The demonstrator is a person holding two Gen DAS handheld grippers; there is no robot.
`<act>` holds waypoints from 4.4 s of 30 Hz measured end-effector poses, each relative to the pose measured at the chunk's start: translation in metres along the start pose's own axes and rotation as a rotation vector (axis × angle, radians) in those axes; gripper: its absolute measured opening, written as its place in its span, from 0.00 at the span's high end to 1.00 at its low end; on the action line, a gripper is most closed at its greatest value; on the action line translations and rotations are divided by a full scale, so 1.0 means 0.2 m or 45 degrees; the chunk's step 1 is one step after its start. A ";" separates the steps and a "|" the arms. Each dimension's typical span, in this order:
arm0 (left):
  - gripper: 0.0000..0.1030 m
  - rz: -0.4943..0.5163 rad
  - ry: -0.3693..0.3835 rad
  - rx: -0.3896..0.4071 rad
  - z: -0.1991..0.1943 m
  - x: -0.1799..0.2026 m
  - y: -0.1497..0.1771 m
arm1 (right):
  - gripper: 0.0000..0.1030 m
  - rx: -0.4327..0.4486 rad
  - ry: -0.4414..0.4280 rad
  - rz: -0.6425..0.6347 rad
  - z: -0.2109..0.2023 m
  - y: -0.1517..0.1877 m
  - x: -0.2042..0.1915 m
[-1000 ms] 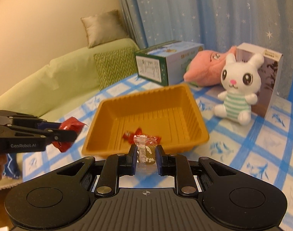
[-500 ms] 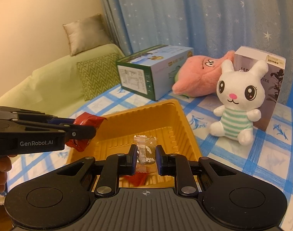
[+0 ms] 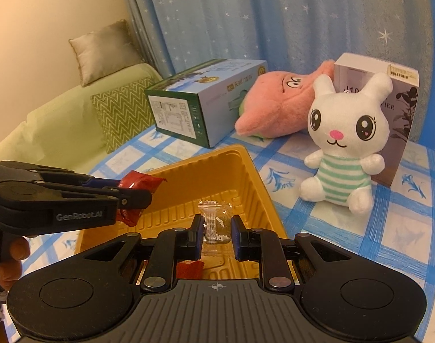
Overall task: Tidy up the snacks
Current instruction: 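Carry both held snacks over the orange tray and open both tools, then withdraw both tools from the tray toward the snacks on the table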
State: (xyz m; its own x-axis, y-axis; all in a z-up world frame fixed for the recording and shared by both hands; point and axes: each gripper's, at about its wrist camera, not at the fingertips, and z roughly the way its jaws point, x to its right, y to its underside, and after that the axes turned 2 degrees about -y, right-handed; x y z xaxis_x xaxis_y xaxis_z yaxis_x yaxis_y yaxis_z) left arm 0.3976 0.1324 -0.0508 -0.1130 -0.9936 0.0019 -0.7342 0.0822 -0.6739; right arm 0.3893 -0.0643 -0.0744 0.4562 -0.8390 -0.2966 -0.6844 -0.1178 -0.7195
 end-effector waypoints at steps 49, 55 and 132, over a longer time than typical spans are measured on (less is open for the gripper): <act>0.71 -0.096 -0.069 -0.094 0.10 -0.28 0.11 | 0.79 -0.034 -0.022 0.008 0.29 -0.03 -0.10; 0.71 -0.111 -0.069 -0.087 0.06 -0.29 0.13 | 0.44 0.004 -0.009 0.027 0.24 -0.04 -0.10; 0.60 0.000 0.051 -0.137 -0.87 0.52 1.20 | 0.26 -0.129 0.144 0.143 -1.01 1.06 -0.02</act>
State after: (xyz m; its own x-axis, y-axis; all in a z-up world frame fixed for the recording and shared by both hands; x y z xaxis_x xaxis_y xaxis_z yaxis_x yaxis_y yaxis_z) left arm 0.0927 0.0622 -0.0830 -0.1384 -0.9898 0.0331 -0.8015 0.0923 -0.5909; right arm 0.1283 -0.1938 -0.0992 0.3109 -0.9037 -0.2945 -0.7838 -0.0685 -0.6173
